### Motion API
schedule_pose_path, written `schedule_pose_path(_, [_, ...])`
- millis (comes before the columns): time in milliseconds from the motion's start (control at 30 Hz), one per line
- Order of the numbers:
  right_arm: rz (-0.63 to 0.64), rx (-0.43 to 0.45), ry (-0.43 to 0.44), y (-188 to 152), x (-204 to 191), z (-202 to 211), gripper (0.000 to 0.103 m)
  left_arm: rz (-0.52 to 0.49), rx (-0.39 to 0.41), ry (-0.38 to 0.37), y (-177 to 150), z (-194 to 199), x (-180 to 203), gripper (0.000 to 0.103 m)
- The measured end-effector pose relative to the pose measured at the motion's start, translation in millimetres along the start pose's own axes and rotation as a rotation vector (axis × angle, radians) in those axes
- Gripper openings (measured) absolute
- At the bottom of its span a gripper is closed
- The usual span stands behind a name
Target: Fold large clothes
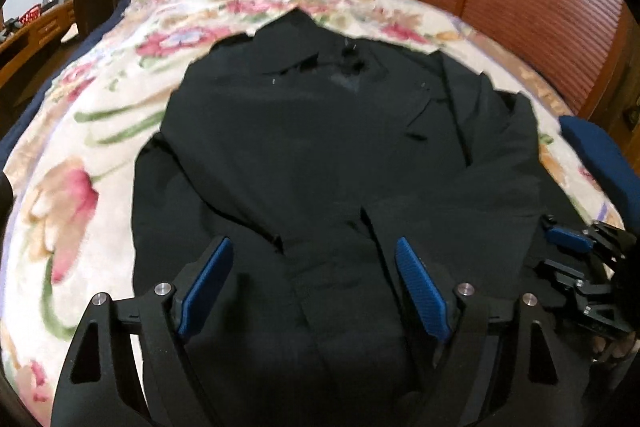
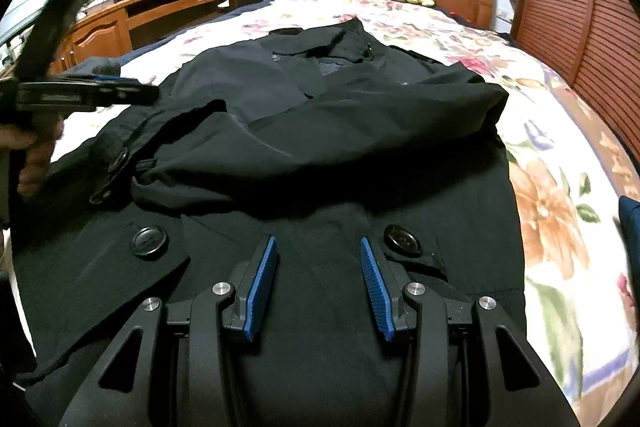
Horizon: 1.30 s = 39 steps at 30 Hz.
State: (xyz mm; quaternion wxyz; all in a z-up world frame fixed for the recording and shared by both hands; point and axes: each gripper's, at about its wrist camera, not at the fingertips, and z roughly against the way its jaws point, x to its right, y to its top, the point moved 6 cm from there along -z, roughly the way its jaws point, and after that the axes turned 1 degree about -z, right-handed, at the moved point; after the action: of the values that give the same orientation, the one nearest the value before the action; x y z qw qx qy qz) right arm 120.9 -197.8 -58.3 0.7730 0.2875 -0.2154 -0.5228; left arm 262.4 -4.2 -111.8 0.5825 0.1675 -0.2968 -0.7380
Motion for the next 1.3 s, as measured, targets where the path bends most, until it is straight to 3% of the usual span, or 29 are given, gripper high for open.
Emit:
schedule_pose_path(133, [-0.003, 0.002, 0.003, -0.1, -0.7, 1.2, 0.045, 0.032, -0.032, -0.029, -0.5, -9.0, 1.2, 0.080])
schedule_pose_path(233, [-0.005, 0.002, 0.006, -0.1, -1.6, 1.9, 0.045, 0.034, -0.052, -0.046, -0.8, -12.3, 4.5, 0.057])
schedule_pose_path(333, [-0.005, 0.005, 0.012, -0.6, -2.9, 3.3, 0.045, 0.025, -0.068, -0.060, -2.8, -15.5, 6.2, 0.048])
schedule_pose_path(400, [-0.006, 0.004, 0.018, -1.0, -2.6, 3.4, 0.045, 0.022, -0.091, -0.057, -5.0, -19.2, 4.2, 0.036])
schedule_pose_path(467, [-0.011, 0.003, 0.021, -1.3, -2.1, 3.1, 0.045, 0.019, -0.104, -0.084, -7.5, -18.8, 5.1, 0.016])
schedule_pose_path(533, [-0.010, 0.005, 0.019, -1.4, -2.9, 3.9, 0.045, 0.012, -0.098, -0.084, -7.3, -14.5, 7.2, 0.012])
schedule_pose_path(600, [-0.004, 0.012, 0.018, -1.7, -3.8, 5.3, 0.045, -0.004, -0.064, -0.036, -4.0, -3.8, 8.0, 0.009])
schedule_pose_path(667, [0.007, 0.023, 0.019, -1.0, -5.8, 7.8, 0.039, -0.019, -0.034, -0.019, 0.3, 7.0, 9.8, 0.007])
schedule_pose_path(933, [-0.028, 0.059, -0.007, 3.6, -4.9, 27.2, 0.038, -0.072, 0.158, 0.211, 43.1, 84.1, -18.5, 0.006])
schedule_pose_path(1100, [-0.039, 0.093, -0.026, 1.6, -5.1, 49.0, 0.038, -0.110, 0.220, 0.222, 39.7, 123.4, -20.3, 0.006])
schedule_pose_path(1300, [-0.046, 0.091, -0.057, -8.2, -0.9, 66.5, 0.037, -0.172, 0.227, 0.173, -2.8, 137.7, 5.4, 0.006])
